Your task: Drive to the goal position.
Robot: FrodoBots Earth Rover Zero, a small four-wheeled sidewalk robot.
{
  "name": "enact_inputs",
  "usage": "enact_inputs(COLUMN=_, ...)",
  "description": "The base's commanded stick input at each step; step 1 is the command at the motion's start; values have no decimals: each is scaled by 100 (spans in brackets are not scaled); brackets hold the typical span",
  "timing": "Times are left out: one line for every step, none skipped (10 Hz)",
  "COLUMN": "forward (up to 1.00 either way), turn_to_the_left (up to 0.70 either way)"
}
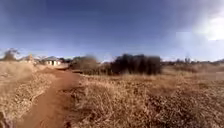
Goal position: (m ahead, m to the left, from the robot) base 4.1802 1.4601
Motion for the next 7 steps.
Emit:
enact_inputs(forward=50, turn_to_the_left=50)
enact_inputs(forward=50, turn_to_the_left=50)
enact_inputs(forward=50, turn_to_the_left=50)
enact_inputs(forward=49, turn_to_the_left=49)
enact_inputs(forward=49, turn_to_the_left=49)
enact_inputs(forward=48, turn_to_the_left=48)
enact_inputs(forward=48, turn_to_the_left=48)
